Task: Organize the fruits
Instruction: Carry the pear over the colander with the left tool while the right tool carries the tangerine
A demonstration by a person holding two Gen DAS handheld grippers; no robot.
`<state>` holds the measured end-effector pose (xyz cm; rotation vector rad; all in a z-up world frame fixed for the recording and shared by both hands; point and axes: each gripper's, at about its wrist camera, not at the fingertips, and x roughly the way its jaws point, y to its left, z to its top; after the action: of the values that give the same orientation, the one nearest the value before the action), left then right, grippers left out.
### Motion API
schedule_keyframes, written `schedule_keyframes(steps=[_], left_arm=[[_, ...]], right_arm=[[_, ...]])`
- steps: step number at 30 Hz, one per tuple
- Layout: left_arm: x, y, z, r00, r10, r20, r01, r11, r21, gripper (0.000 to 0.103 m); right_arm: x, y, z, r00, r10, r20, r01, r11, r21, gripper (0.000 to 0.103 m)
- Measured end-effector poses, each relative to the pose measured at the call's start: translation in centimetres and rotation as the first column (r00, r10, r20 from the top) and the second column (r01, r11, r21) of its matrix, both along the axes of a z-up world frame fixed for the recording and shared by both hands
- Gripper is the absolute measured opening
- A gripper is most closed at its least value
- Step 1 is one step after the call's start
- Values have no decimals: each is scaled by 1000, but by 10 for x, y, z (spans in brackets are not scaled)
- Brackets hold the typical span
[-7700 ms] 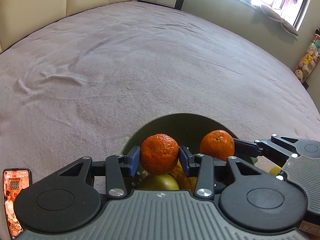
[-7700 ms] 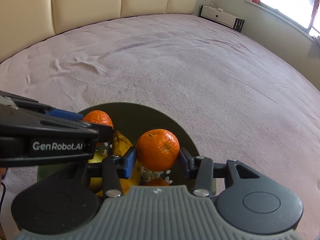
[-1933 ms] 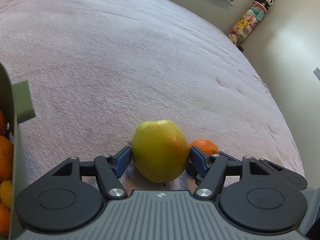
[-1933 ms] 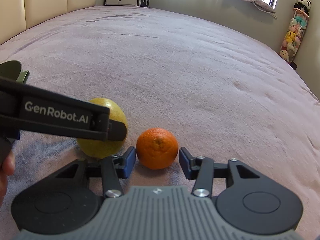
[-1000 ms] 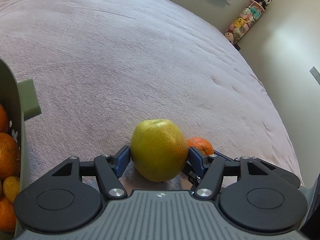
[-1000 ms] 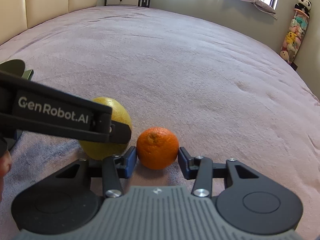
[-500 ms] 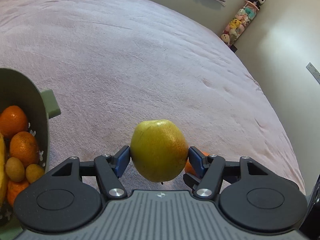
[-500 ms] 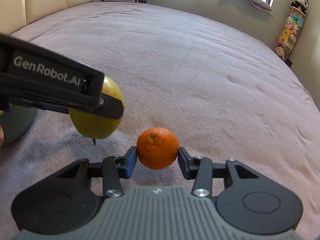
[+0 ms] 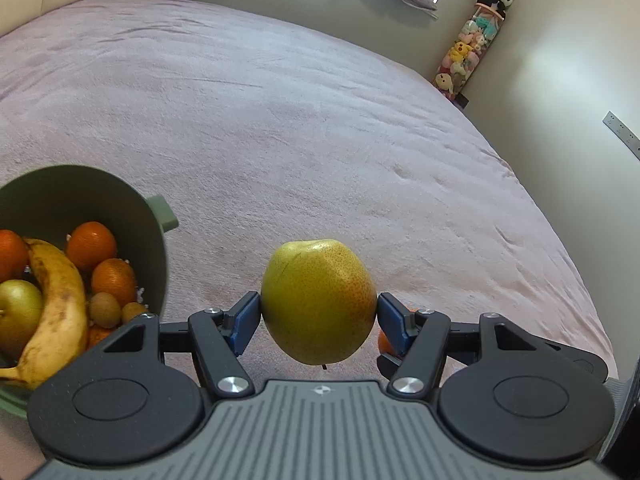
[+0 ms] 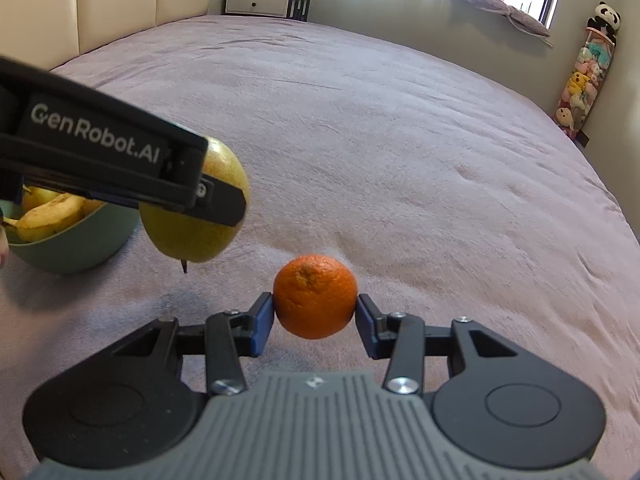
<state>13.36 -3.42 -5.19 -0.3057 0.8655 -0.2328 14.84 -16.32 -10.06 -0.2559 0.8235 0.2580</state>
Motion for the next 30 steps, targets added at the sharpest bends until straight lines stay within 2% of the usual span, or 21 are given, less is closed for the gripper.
schedule_keyframes(steps=[12,21,30], left_arm=[[-42,29,31,999,-1,52,0,1000,22,73],[-63,61,53,994,56,96,-57,998,8,73],[-60,94,64,986,134,97,-136,991,12,73]], right_arm=[[-26,13,30,996,56,66,-58,998,36,42],[-39,37,59,983,114,141,-126,989,78,42],[-39,66,79,969,154,193,-180,976,125,42]])
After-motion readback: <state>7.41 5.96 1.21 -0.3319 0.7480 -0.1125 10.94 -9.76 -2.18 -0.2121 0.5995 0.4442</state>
